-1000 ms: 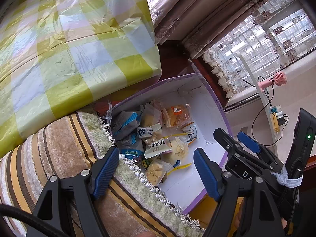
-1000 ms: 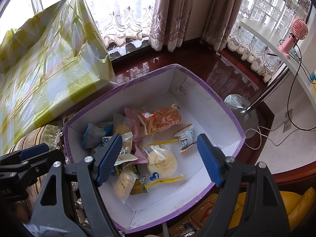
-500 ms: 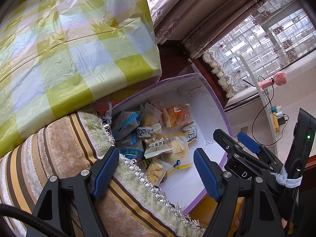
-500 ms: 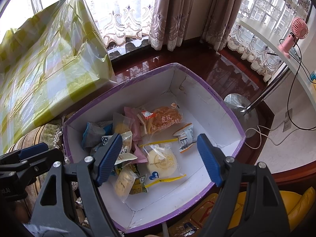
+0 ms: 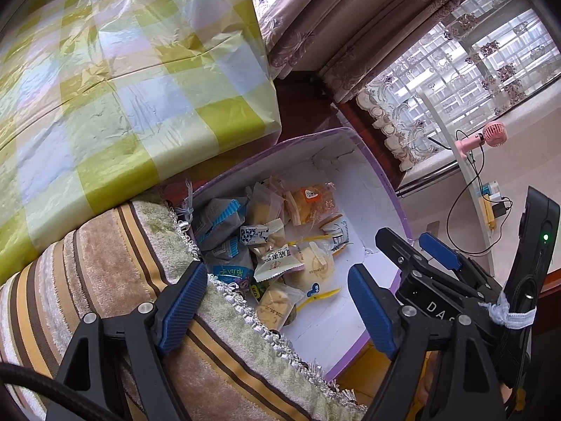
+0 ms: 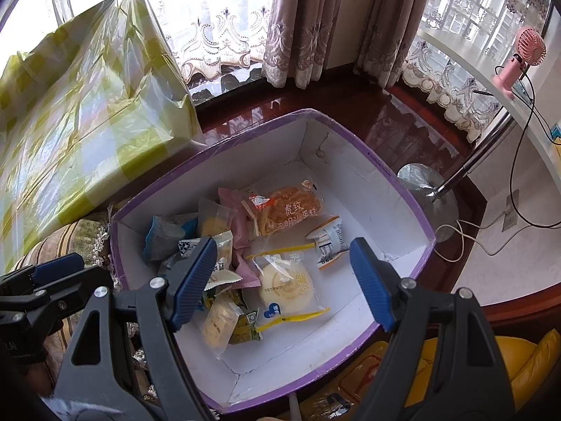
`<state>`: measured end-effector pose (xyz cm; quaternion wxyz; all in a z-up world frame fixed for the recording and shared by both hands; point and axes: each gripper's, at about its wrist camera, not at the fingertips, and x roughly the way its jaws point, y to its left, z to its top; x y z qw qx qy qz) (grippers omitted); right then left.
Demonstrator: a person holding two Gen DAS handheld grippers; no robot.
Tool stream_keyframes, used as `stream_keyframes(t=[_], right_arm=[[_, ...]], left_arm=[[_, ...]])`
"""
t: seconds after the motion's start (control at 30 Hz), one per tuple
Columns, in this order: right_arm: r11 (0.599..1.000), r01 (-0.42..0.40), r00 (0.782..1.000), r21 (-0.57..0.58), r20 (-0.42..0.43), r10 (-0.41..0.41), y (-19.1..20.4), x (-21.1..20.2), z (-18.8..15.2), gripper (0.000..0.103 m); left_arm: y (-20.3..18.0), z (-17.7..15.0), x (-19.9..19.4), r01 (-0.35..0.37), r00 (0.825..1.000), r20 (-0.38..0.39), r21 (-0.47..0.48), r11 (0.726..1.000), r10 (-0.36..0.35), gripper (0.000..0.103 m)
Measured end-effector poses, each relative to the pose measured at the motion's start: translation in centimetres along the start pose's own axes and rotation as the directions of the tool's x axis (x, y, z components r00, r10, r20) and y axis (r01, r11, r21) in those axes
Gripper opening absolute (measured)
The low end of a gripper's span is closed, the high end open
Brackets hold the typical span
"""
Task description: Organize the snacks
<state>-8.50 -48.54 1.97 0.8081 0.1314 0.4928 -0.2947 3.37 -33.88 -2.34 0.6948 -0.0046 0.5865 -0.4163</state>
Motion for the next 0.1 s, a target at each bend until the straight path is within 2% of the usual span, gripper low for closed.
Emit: stream_keyframes(t=[0.1], right_arm=[[1.0, -0.006, 1.0, 0.009, -0.003, 0.006, -0.12, -0.11, -0.05, 0.08]], left_arm=[[-0.48, 0.01, 0.13, 0.001, 1.0, -0.004, 0.03, 1.0, -0.001, 0.09]])
